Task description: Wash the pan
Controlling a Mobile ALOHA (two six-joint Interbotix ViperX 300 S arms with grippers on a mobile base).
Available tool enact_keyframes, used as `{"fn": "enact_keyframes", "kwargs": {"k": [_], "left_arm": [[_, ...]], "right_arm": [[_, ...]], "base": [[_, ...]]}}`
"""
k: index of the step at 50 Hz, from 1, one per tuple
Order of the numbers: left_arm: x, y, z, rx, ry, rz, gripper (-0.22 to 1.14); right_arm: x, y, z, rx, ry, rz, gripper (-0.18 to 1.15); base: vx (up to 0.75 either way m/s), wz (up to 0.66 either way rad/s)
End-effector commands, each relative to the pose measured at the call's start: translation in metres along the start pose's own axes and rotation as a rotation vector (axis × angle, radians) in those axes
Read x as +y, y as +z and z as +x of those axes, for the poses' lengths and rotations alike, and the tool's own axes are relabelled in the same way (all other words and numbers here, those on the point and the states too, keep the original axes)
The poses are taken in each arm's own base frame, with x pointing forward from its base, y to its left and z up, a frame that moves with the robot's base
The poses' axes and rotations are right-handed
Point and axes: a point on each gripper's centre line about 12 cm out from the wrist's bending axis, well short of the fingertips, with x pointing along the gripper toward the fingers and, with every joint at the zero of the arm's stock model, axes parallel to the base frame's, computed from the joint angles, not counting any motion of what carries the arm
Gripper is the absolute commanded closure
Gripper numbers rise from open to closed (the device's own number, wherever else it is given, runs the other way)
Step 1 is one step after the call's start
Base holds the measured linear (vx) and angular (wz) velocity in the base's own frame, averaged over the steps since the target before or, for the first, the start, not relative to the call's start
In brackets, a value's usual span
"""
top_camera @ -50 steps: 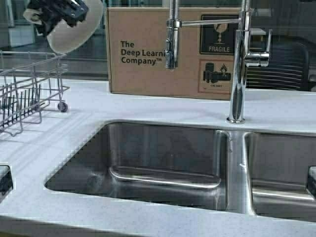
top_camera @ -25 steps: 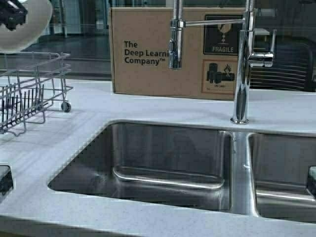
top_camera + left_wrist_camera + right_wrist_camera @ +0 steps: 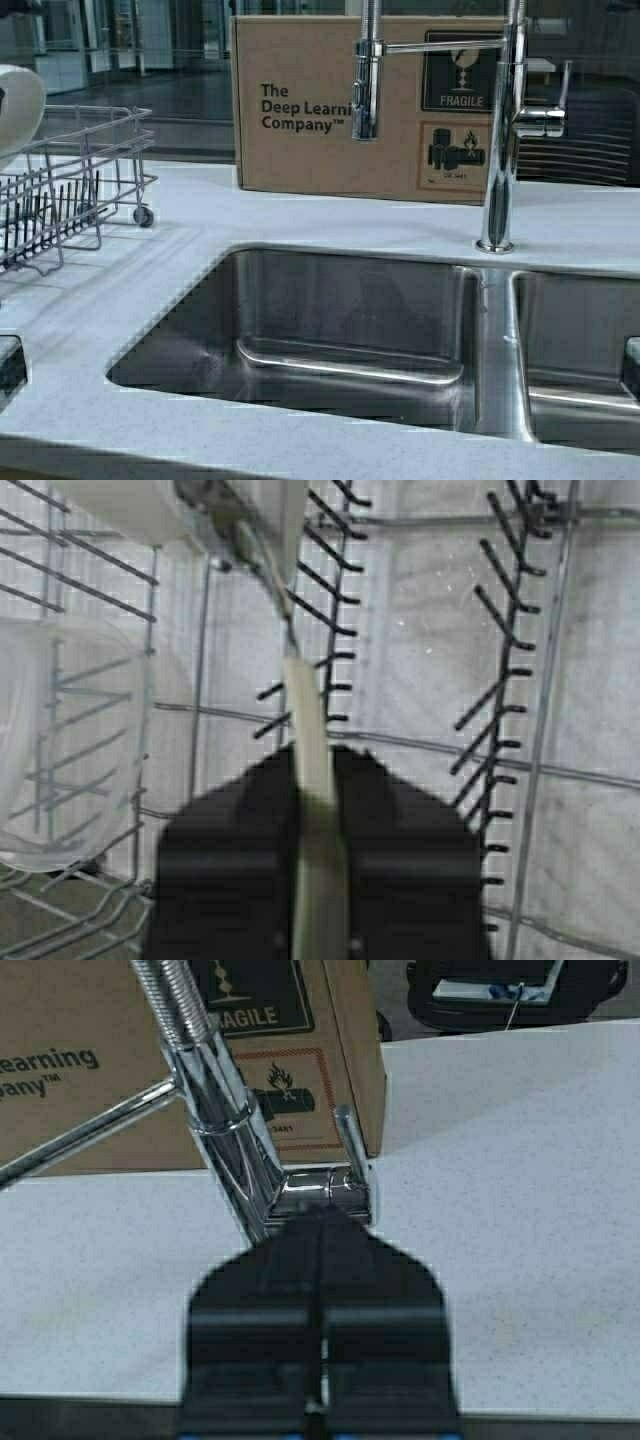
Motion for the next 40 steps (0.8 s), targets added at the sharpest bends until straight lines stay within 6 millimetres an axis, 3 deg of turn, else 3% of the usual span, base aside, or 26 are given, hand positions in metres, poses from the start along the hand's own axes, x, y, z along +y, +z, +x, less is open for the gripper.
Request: {"fn": "enact_keyframes", "kwargs": {"k": [1,13,29,34,40], "left_arm": [[-0.002,-0.007,0.019,0.038,-0.023,-0.015,0.89],[-0.011,-0.013,0.037,0.098,-0.049,-0.017,0.89],[-0.012,-0.012,0.045,0.119,-0.050,-0.063,0.87],[-0.011,-0.010,0.044,0.115,-0.048,-0.066,0.73],[-0.011,-0.010,0.046,0.119,-0.047,-0.065,0.34]], "right_arm": [[0.002,0.013,0.000,-0.042,0.008,-0.001,0.92],[0.002,0.011,0.001,-0.035,0.007,-0.001,0.92],[0.001,0.008,0.005,-0.020,0.003,-0.001,0.92],[0.001,0.007,0.005,-0.020,0.003,-0.001,0.92],[0.001,0.007,0.005,-0.018,0.003,-0.003,0.92]], "base": [[0.00,0.00],[0.00,0.01],[0.00,0.00],[0.00,0.00],[0.00,0.00]]}}
